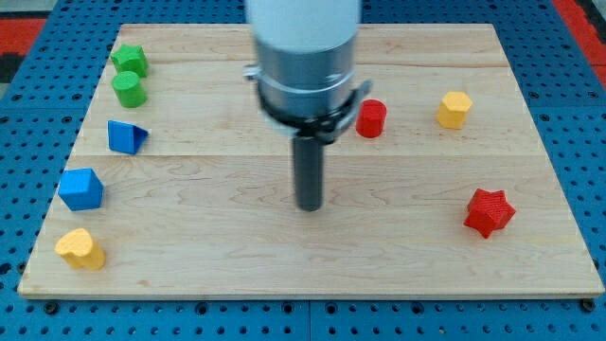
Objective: Place the arm to the right of the red star
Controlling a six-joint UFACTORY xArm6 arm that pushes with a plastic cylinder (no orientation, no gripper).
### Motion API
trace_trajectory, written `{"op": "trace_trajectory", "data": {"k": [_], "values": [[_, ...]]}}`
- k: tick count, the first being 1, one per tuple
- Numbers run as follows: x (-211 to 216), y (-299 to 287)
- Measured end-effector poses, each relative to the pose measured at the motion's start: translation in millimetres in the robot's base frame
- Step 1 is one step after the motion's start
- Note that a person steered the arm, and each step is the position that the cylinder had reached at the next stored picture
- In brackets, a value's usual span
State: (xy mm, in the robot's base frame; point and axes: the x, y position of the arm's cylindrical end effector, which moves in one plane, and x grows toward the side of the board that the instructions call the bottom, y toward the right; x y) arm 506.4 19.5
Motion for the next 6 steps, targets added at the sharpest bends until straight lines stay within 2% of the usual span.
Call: {"op": "trace_trajectory", "data": {"k": [1,4,5,6], "values": [[-15,50],[-105,76],[-87,85],[-47,198]]}}
